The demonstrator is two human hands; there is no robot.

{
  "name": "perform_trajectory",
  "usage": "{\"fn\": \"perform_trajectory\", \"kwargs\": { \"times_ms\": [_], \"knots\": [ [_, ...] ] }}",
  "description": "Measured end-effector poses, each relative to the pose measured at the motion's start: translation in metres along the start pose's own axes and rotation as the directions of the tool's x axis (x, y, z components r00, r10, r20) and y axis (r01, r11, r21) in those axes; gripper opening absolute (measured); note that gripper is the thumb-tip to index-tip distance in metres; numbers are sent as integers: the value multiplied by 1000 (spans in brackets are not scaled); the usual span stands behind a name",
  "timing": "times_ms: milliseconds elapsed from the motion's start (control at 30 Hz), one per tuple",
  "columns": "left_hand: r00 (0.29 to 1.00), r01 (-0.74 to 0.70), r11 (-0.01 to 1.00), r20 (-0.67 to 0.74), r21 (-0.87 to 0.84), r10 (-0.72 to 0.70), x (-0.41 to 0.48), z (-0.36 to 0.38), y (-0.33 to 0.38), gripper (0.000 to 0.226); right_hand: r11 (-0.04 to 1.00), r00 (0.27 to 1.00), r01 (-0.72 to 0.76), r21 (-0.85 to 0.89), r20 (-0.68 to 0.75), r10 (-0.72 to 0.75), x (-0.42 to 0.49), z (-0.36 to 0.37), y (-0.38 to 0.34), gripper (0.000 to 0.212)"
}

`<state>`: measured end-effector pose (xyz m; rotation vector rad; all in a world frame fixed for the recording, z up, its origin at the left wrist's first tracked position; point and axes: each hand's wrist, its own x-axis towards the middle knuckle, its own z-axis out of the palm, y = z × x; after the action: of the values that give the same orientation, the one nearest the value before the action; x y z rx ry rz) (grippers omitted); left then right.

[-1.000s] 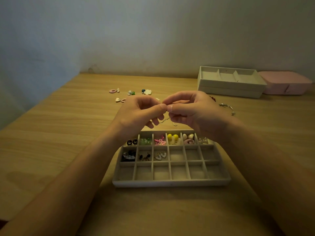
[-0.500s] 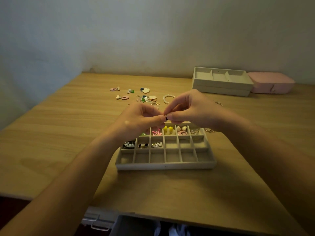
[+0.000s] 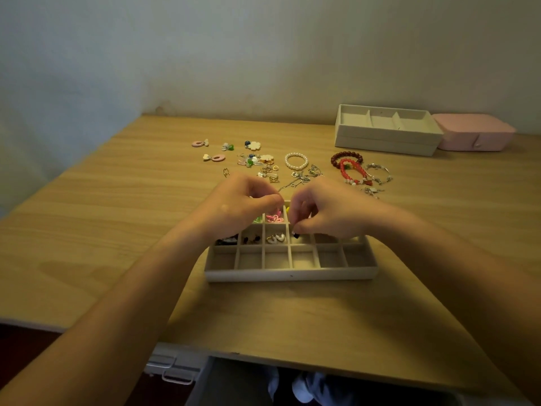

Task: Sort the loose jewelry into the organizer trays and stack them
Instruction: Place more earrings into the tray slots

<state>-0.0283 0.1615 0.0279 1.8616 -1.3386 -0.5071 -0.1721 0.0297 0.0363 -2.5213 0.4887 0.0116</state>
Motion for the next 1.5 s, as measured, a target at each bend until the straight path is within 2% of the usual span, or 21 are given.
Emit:
{"fn": "perform_trajectory", "kwargs": {
  "times_ms": [367, 533, 767, 967, 1167, 1333, 1500],
  "knots": [
    [1000, 17, 1000, 1, -23, -17, 3, 0, 1, 15, 992, 982, -114, -61, -157, 103, -1, 13, -2, 15],
    [1000, 19, 1000, 7, -10, -19, 3, 1, 2, 14, 988, 973, -140, -67, -193, 125, -4, 17, -5, 17],
    [999, 39, 999, -12, -3, -39, 6, -6, 3, 13, 986, 966, -165, -37, -207, 154, -3, 20, -2, 10],
    [996, 59, 998, -61, 5, -59, 15, -18, 2, 16, 987, 951, -134, 89, -270, 153, 3, -5, -3, 9],
    [979, 92, 995, -181, -37, -97, 35, -38, -12, 16, 963, 940, -96, 251, -296, 171, 33, -25, 0, 7],
    [950, 198, 979, -254, 40, -182, 67, -39, -40, 6, 947, 943, -121, 297, -263, 203, 74, -23, 3, 13],
    [956, 272, 940, -165, 206, -241, 89, -25, -60, 11, 940, 951, -173, 295, -199, 238, 104, -17, 4, 14]
  ]
}}
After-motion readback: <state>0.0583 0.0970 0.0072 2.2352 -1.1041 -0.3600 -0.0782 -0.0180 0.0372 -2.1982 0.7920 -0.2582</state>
